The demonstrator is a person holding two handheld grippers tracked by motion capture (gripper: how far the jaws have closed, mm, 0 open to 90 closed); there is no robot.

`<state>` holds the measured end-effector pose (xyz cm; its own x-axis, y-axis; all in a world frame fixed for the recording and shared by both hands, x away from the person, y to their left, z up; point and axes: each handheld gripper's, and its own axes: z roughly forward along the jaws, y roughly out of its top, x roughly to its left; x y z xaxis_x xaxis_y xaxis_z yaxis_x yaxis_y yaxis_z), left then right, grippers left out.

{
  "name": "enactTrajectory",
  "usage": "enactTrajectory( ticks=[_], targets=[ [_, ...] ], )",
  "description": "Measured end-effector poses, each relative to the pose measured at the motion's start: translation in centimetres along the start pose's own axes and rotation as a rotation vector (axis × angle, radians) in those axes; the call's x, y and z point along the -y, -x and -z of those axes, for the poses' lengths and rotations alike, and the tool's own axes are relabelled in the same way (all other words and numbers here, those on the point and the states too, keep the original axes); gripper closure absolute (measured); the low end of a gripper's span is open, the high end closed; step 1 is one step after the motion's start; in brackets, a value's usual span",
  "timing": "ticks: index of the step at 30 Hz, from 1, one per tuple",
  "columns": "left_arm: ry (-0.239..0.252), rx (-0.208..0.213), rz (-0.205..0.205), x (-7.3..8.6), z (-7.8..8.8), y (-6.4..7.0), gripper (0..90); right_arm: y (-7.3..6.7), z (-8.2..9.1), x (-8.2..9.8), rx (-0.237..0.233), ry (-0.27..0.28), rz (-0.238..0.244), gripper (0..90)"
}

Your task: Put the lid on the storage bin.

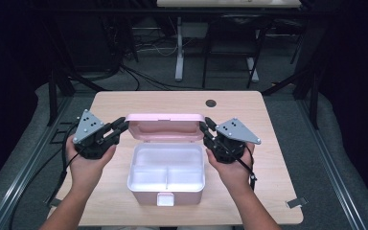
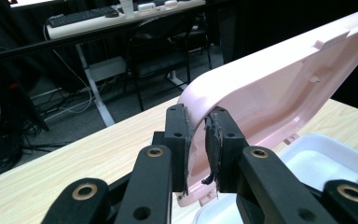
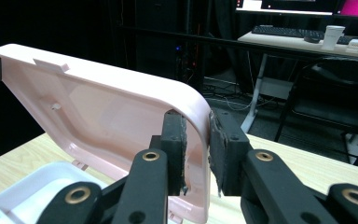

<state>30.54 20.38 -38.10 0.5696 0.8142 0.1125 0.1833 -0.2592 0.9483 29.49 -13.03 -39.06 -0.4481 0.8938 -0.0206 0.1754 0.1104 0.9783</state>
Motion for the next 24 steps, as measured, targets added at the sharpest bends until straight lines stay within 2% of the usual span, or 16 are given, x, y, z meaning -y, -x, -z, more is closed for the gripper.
enactTrajectory(
  ticks=[9, 11, 14, 17, 18, 20, 22, 24],
  targets=[
    [-0.001, 0.004, -0.008, 0.2, 0.5, 0.3, 78.7, -0.4, 0.6, 0.3, -0.004, -0.001, 0.014, 75.9],
    [0.003, 0.007, -0.003, 0.3, 0.5, 0.3, 78.6, -0.4, 0.7, 0.4, -0.008, 0.010, 0.016, 75.8],
    [0.003, 0.014, 0.003, 0.5, 0.7, 0.3, 78.4, -0.5, 0.9, 0.5, -0.009, -0.004, 0.019, 75.7],
    [0.001, 0.017, -0.001, 0.6, 0.9, 0.5, 78.2, -0.6, 1.0, 0.6, -0.010, 0.012, 0.017, 75.5],
    [0.000, 0.019, 0.000, 0.6, 1.0, 0.5, 78.2, -0.7, 1.1, 0.7, -0.002, -0.005, 0.020, 75.4],
    [0.001, 0.023, 0.004, 0.8, 1.1, 0.5, 78.1, -0.7, 1.2, 0.8, -0.008, 0.010, 0.021, 75.3],
    [-0.001, 0.025, -0.002, 0.8, 1.3, 0.6, 78.0, -0.8, 1.4, 0.8, -0.004, -0.010, 0.027, 75.2],
    [-0.002, 0.025, -0.005, 0.9, 1.4, 0.7, 77.9, -0.8, 1.5, 0.9, -0.016, -0.003, 0.027, 75.0]
  ],
)
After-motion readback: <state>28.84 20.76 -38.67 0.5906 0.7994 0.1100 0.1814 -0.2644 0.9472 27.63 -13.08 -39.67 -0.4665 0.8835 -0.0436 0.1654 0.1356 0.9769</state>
